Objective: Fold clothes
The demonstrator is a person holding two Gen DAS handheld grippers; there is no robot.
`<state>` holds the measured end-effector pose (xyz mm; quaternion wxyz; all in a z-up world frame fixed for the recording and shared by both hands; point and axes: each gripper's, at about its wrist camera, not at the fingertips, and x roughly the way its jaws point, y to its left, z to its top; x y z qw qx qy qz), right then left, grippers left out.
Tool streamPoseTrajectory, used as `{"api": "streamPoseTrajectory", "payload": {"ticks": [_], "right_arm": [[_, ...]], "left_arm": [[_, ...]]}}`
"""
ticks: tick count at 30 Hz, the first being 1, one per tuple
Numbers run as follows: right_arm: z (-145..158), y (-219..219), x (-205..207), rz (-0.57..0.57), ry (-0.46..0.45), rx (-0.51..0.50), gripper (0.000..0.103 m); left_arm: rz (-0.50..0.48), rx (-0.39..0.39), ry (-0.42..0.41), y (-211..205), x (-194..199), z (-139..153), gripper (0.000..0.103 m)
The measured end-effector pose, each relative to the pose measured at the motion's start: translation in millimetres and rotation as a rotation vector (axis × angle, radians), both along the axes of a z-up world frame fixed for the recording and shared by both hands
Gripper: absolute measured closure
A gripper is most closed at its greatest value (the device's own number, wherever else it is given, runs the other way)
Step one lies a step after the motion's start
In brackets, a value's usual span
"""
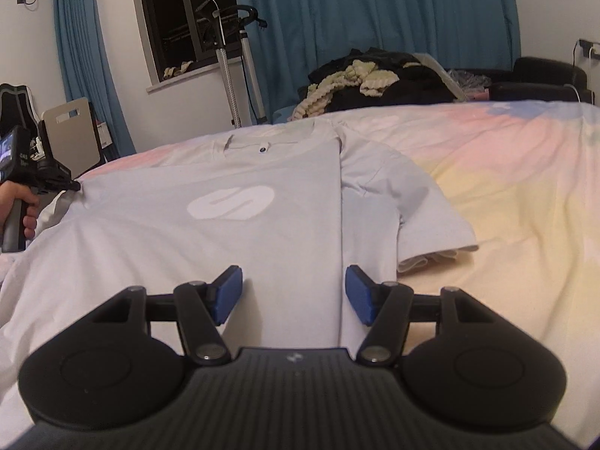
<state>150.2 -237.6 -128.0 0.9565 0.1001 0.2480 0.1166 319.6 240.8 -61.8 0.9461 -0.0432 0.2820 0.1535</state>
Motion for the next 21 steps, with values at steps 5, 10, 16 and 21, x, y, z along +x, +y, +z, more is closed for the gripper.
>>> {"api": "streamPoseTrajectory", "payload": {"ticks": [5,10,16,21], "right_arm": [[-3,-1,3,0.009,0.005,0.004,0.041],[7,1,-4,-0.002,-0.025,-0.002,0.041],[24,-2,-19,-0.009,-0.073,-0.009,0.041],[39,-3,-34,-0.002,-0.114,-0.006,0.041]], "left_arm": [[-0.048,0.017,-0.006,-9,-10,-2,0.064],[-0.081,0.012,-0.048,-22,-45,17,0.043],[-0.199,0.040,-0.111,-62,-109,55,0.027],[-0.261,0.002,-0.144,-102,-170,74,0.022]]}}
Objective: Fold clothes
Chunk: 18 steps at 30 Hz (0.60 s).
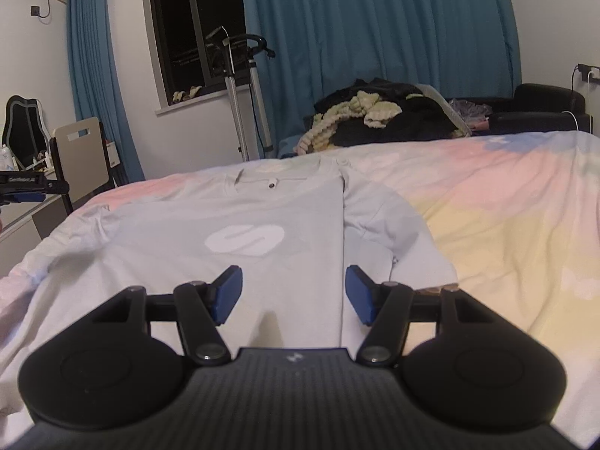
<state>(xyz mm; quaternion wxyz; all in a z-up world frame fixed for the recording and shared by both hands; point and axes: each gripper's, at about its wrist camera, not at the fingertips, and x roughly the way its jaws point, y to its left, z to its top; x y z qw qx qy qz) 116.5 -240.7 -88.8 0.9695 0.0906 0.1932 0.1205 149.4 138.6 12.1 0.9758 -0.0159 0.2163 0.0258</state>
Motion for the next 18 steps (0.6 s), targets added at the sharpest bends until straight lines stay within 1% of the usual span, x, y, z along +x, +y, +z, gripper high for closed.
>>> {"api": "streamPoseTrajectory", "payload": {"ticks": [4,7,9,11,14,18], "right_arm": [[10,-2,-15,0.007,-0.025,0.011,0.041],[14,-4,-29,0.018,-0.033,0.014,0.040],[15,-5,-36,0.022,-0.034,0.014,0.040],[17,-6,-40,0.019,-0.032,0.022,0.040],[20,-5,-42,0.006,-0.036,0.017,0.038],[18,-2,-38,-0.004,-0.026,0.005,0.037]], "left_arm": [[0.000,-0.043,-0.032,-32,-44,0,0.017],[-0.033,-0.068,-0.005,-55,-66,-4,0.016],[-0.043,-0.079,-0.012,-69,-83,-6,0.010],[-0.074,-0.107,-0.013,-79,-98,-11,0.010],[-0.105,-0.137,0.007,-85,-108,-19,0.010],[-0.107,-0.117,0.027,-85,-105,-28,0.010]]}}
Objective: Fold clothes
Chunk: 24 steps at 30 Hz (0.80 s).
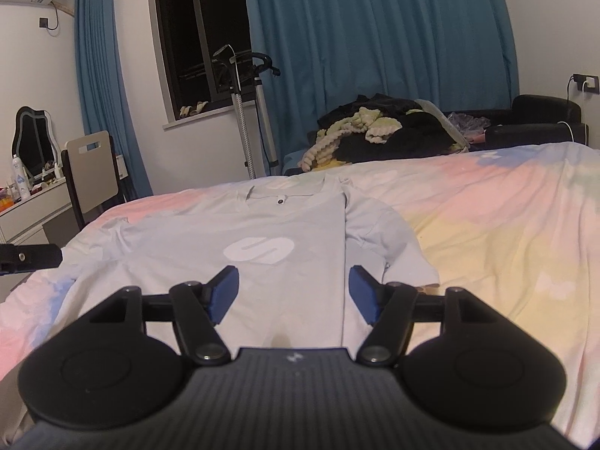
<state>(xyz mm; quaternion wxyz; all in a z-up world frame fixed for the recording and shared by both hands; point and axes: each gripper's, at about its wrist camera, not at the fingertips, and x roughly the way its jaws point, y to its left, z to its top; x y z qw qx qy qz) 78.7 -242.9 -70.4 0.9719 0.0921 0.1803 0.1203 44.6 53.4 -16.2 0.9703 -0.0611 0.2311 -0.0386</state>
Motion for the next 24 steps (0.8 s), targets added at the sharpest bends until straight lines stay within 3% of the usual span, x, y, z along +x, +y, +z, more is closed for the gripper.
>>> {"api": "streamPoseTrajectory", "payload": {"ticks": [24], "right_arm": [[-16,5,21,-0.005,0.054,-0.018,0.033]], "left_arm": [[-0.042,0.011,0.062,-13,10,-30,0.008]]}}
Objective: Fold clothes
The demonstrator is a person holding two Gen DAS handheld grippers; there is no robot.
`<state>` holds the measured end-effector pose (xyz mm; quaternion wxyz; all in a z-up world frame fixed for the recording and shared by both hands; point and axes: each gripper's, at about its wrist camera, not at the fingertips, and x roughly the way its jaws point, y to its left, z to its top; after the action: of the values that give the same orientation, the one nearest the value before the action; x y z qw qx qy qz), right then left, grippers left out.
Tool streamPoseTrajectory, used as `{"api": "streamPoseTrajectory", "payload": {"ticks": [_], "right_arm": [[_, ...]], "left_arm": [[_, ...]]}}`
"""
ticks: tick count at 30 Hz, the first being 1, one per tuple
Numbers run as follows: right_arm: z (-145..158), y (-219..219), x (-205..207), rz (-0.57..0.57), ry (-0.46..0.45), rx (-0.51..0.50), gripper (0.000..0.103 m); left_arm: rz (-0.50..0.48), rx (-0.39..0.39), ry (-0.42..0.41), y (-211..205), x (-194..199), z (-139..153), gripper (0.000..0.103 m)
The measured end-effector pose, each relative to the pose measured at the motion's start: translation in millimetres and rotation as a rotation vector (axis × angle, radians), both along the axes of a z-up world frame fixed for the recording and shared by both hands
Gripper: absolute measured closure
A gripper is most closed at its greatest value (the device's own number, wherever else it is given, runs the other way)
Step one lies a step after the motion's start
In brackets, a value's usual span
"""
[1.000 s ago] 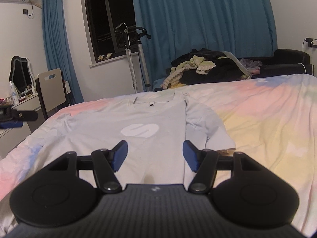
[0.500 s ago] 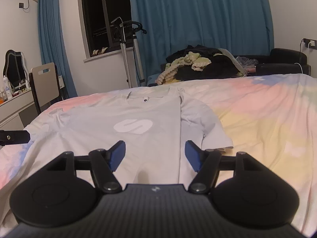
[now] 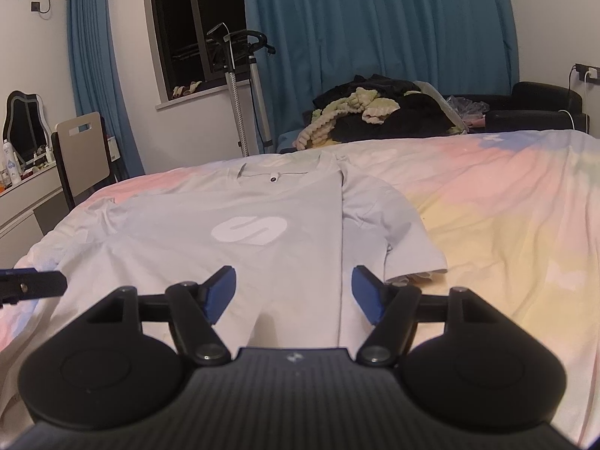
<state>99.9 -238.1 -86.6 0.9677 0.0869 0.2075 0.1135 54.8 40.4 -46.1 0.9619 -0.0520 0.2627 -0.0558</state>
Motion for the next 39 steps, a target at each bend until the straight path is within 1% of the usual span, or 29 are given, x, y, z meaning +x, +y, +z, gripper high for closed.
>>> {"api": "streamPoseTrajectory", "payload": {"ticks": [8,18,22,34,36,39], "right_arm": [[-2,-8,6,-0.017,0.016,0.029,0.032],[1,-16,9,-0.027,0.016,0.073,0.031],[3,-17,8,-0.024,0.010,0.083,0.031],[2,-20,7,-0.030,0.010,0.084,0.030],[1,-28,9,-0.048,0.021,0.117,0.029],[-7,-56,16,-0.114,0.067,0.231,0.029]], "left_arm": [[0.002,0.004,-0.014,-7,-1,-8,0.007],[-0.008,0.051,-0.026,-18,-1,-13,0.006],[0.002,0.059,-0.033,-21,-1,-13,0.003],[0.006,0.028,-0.061,-17,-4,-4,0.002],[0.014,0.027,-0.063,-16,-4,-1,0.002],[0.028,0.027,-0.063,-15,-5,2,0.002]]}}
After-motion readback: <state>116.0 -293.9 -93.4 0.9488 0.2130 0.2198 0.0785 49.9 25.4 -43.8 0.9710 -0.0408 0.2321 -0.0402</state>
